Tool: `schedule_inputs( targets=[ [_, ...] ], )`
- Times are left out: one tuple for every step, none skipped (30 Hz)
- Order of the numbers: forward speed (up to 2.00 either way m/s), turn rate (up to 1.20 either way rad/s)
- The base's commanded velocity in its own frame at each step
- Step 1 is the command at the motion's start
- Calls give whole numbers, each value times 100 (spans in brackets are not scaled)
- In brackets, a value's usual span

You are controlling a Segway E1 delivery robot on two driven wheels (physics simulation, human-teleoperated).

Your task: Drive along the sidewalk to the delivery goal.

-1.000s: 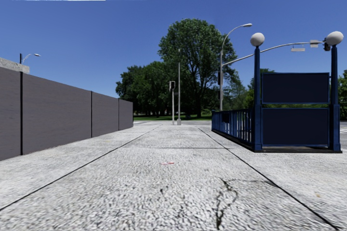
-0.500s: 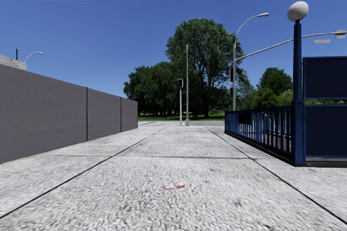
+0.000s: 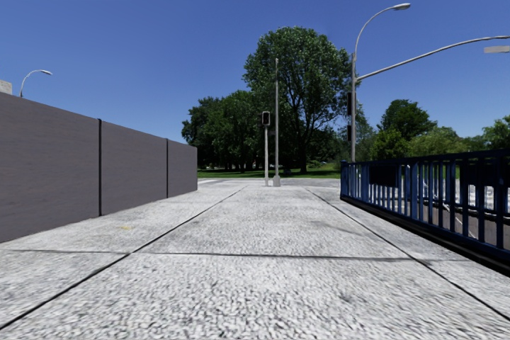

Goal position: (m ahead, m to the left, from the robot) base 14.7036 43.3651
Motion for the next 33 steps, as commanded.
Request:
schedule_inputs(
  targets=[
    [200,0],
    [200,0],
    [200,0],
    [200,0],
    [200,0],
    [200,0],
    [200,0],
    [200,0],
    [200,0],
    [200,0],
    [200,0],
    [200,0],
    [200,0],
    [200,0],
    [200,0],
    [200,0],
    [200,0],
    [200,0],
    [200,0],
    [200,0],
    [200,0],
    [200,0],
    [200,0],
    [200,0],
    [200,0],
    [200,0],
    [200,0],
    [200,0],
    [200,0],
    [200,0],
    [200,0],
    [200,0],
    [200,0]
  ],
)
